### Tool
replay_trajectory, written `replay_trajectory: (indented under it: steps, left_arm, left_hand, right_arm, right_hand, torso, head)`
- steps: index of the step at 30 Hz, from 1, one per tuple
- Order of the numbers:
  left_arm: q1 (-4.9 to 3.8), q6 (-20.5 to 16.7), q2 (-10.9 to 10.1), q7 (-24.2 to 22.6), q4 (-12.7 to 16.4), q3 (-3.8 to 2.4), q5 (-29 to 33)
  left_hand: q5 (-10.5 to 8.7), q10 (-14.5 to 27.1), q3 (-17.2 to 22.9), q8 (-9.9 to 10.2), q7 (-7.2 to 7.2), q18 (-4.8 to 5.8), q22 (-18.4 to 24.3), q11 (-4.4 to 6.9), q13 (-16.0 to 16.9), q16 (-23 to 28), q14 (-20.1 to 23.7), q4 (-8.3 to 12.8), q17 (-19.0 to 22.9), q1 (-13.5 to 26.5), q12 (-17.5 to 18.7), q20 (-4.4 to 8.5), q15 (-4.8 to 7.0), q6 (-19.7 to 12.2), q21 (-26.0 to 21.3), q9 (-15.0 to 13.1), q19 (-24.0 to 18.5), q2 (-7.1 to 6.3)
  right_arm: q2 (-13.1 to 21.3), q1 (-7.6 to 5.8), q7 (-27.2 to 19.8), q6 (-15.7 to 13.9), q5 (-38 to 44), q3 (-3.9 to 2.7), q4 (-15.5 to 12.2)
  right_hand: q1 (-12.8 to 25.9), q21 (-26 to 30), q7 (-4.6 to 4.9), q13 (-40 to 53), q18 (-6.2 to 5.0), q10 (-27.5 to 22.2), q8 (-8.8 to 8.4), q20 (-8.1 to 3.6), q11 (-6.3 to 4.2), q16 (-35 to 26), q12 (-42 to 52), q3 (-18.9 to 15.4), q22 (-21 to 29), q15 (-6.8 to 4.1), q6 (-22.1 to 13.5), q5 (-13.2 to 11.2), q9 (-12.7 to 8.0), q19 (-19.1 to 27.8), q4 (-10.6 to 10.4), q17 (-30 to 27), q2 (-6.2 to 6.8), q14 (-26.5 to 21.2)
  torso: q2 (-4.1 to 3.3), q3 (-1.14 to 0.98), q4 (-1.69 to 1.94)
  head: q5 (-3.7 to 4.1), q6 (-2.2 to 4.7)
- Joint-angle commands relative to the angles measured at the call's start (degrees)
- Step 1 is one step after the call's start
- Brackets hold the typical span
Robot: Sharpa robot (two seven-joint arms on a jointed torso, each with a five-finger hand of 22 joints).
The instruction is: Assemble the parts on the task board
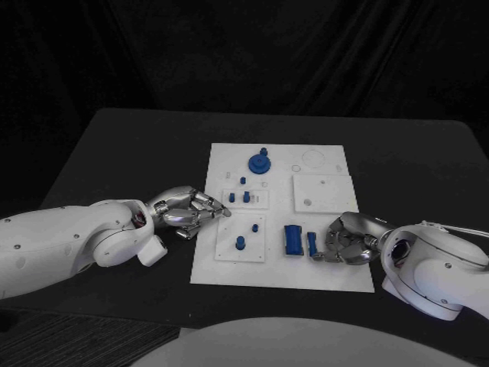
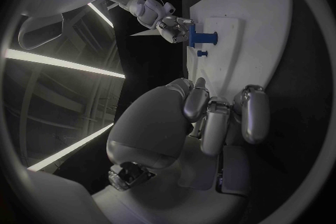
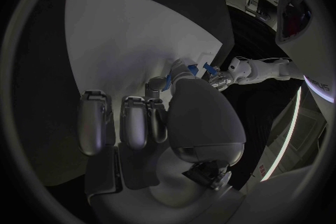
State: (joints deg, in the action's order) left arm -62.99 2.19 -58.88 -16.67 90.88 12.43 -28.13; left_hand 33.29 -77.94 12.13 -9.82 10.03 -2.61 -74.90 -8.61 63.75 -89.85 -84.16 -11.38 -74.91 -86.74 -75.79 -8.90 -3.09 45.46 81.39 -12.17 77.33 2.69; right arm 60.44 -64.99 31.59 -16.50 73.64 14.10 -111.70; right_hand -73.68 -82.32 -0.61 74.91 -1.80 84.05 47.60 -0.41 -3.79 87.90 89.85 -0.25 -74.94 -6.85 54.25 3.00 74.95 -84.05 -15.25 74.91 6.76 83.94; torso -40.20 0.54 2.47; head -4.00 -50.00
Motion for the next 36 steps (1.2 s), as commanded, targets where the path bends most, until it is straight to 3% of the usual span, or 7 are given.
replay_trajectory:
  steps: [1,12,23,27,28,33,36]
  left_arm:
    - [0.08,0.55,0.03,-0.43,0.13,-0.02,0.39]
    - [0.04,-0.94,-1.94,-2.51,2.75,-0.05,0.39]
    - [-3.03,-7.02,-4.41,-10.72,6.46,-0.09,0.4]
    - [-3.83,-10.05,-4.09,-15.63,6.97,-0.09,0.4]
    - [-3.95,-10.79,-3.85,-17.04,6.92,-0.09,0.4]
    - [-4.21,-12.57,-2.72,-22.41,6.47,-0.08,1.9]
    - [-4.26,-13.04,-1.97,-24.64,6.06,-0.07,4.07]
  left_hand:
    - [0.05,-11.09,0.34,-0.24,0.09,-0.69,-8.92,3.01,25.63,-0.15,-5.84,-0.16,-15.09,0.29,-13.59,-0.04,0.38,0.43,-0.2,-0.05,-0.4,-0.44]
    - [0.09,-10.92,0.59,-0.29,0.11,-0.73,-8.86,2.95,25.53,-0.15,-5.84,0.09,-15.09,0.28,-13.49,-0.12,0.31,0.57,-0.34,-0.1,-0.58,-0.61]
    - [-7.88,-1.39,-0.53,-0.46,-0.61,-1.93,-6.64,3.35,19.45,1.17,-2.11,-2.8,-11.79,3.99,-6.7,-0.36,0.47,2.75,-4.79,-0.49,-6.12,-1.84]
    - [-18.03,13.95,-4.07,0.24,-0.58,-4.77,-0.07,3.19,10.01,7.83,12.83,-5.01,-0.37,5.7,5.42,-0.44,0.06,3.28,-18.04,-0.48,-21.96,-2.84]
    - [-19.68,29.42,-6.24,0.72,-0.51,-7.17,6.63,2.68,0.82,17.11,30.0,-5.13,11.42,7.66,18.06,-0.75,-1.37,3.03,-31.66,-0.4,-36.98,-2.44]
    - [-20.56,46.8,-13.39,1.24,-1.42,-4.55,17.42,-1.6,-18.67,49.33,58.19,-5.11,37.25,10.25,42.3,-3.25,-5.86,-0.21,-53.0,-0.72,-52.07,-0.59]
    - [-21.34,53.22,-16.05,2.06,-1.38,-4.98,23.43,0.79,-27.85,60.91,66.25,-5.3,46.43,9.61,51.26,-1.98,-4.04,-3.2,-62.57,-0.64,-60.37,-0.06]
  right_arm:
    - [0.19,0.32,0.27,1.79,-0.21,0.14,-0.11]
    - [3.58,-0.47,-8.15,-7.72,-1.15,0.11,-2.31]
    - [4.57,-5.31,-29.61,-31.09,-17.7,0.11,-1.05]
    - [4.66,-5.36,-39.07,-35.23,-24.76,0.11,0.03]
    - [4.74,-5.18,-41.93,-35.85,-26.64,0.11,0.29]
    - [4.77,-4.12,-53.7,-37.29,-35.28,0.12,1.25]
    - [4.75,-3.35,-58.37,-37.2,-38.82,0.12,1.72]
  right_hand:
    - [0.1,0.12,-0.03,15.09,-0.2,5.95,0.05,-0.45,-0.52,0.29,0.15,-1.05,-12.41,-0.53,-0.56,-0.14,0.28,-2.51,-1.27,9.72,1.68,5.05]
    - [8.52,0.22,-0.1,15.09,-0.22,5.95,-1.98,-0.49,-0.57,0.18,0.15,-7.11,-12.38,-0.56,-2.19,-0.05,-0.78,-2.43,-1.88,9.46,3.48,4.98]
    - [16.94,15.06,0.38,15.09,-3.36,5.95,-6.4,0.18,-0.03,-8.78,0.15,-6.44,-7.29,0.07,-4.6,5.49,-3.89,4.56,-1.49,-8.11,-6.13,0.49]
    - [16.15,36.58,1.94,6.18,-6.69,-2.53,-11.19,1.64,1.4,-25.48,-9.82,-9.86,1.83,1.49,-4.97,7.02,-9.58,13.02,-0.91,-29.97,-8.04,-5.98]
    - [15.0,50.21,2.78,-0.8,-8.1,-7.48,-14.04,2.76,2.22,-39.73,-17.83,-11.53,9.25,1.81,-4.76,7.07,-13.57,16.13,-1.48,-44.93,-8.98,-8.62]
    - [12.16,69.22,8.34,-29.55,-8.41,-26.2,-23.32,7.59,7.58,-66.51,-52.27,-16.56,25.39,8.19,-7.64,7.99,-28.92,20.23,-1.59,-56.89,-12.02,-13.49]
    - [10.2,76.52,10.46,-38.14,-7.03,-37.54,-26.84,11.1,12.4,-75.84,-63.84,-17.23,31.53,13.14,-11.59,9.15,-34.88,26.24,-1.46,-61.81,-11.95,-22.58]
  torso:
    - [-0.01,-0.01,-0.01]
    - [0.03,0.0,-0.03]
    - [0.5,-0.09,0.15]
    - [1.01,-0.2,-0.01]
    - [1.2,-0.29,-0.21]
    - [1.97,-0.87,-0.85]
    - [2.06,-0.95,-0.92]
  head:
    - [-0.04,0.0]
    - [-0.15,0.0]
    - [1.43,0.0]
    - [1.75,2.21]
    - [1.66,2.92]
    - [1.51,6.34]
    - [1.68,8.3]
